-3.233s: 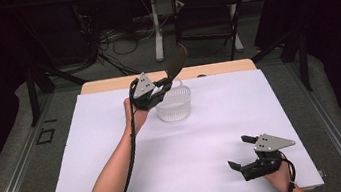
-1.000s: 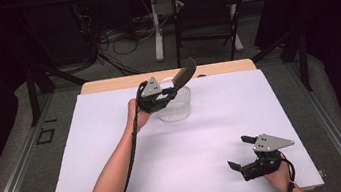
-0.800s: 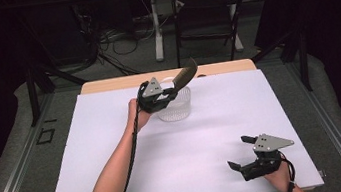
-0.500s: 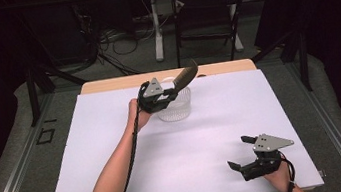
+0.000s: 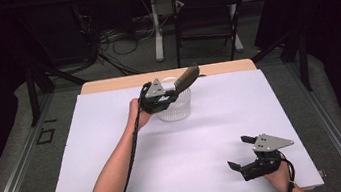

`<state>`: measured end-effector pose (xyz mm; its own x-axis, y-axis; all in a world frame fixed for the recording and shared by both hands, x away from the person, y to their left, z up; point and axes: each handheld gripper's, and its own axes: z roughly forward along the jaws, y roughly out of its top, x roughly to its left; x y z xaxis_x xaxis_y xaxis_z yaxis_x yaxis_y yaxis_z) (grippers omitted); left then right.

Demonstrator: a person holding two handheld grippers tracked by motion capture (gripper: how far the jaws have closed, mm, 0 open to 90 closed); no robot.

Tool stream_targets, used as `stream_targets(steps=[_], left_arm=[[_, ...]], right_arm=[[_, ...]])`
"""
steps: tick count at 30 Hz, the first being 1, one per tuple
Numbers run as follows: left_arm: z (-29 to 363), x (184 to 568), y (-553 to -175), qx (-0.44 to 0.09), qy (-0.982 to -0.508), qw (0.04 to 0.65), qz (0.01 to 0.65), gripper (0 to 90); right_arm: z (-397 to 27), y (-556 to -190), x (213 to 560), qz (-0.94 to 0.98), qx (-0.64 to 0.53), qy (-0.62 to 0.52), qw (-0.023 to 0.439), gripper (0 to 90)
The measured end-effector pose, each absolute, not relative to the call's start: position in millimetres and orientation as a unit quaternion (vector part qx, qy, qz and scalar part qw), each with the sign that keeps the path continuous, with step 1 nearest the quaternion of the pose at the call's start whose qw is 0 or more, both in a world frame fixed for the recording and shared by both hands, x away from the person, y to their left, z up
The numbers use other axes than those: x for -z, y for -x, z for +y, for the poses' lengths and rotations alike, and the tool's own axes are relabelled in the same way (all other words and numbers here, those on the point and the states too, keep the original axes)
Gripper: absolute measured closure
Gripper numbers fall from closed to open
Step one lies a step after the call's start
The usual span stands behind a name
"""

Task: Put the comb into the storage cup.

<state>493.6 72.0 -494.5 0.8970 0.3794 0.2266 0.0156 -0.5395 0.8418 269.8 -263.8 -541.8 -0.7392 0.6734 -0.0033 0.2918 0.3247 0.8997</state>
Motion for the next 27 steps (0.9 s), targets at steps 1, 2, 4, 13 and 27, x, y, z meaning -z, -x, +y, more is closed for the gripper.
stream_targets(steps=[1, 2, 4, 13, 27], left_arm=[[71.7, 494.8, -493.7, -0.195, -0.856, 0.464, 0.116, 71.7], [71.6, 495.1, -493.8, -0.194, -0.857, 0.463, 0.115, 71.7], [71.2, 495.6, -494.2, -0.194, -0.858, 0.461, 0.114, 71.6], [71.1, 497.4, -495.2, -0.187, -0.864, 0.453, 0.113, 71.5], [67.1, 498.1, -493.4, -0.182, -0.866, 0.452, 0.112, 64.4]], right_arm=[[-263.7, -269.7, 541.7, 0.791, -0.495, -0.305, 0.193, 1.3], [-263.7, -269.7, 541.7, 0.791, -0.494, -0.304, 0.193, 1.2], [-263.7, -269.6, 541.7, 0.791, -0.495, -0.305, 0.193, 1.3], [-263.3, -269.5, 541.7, 0.792, -0.494, -0.304, 0.191, 1.3], [-263.4, -268.2, 540.9, 0.791, -0.495, -0.305, 0.192, 1.3]])
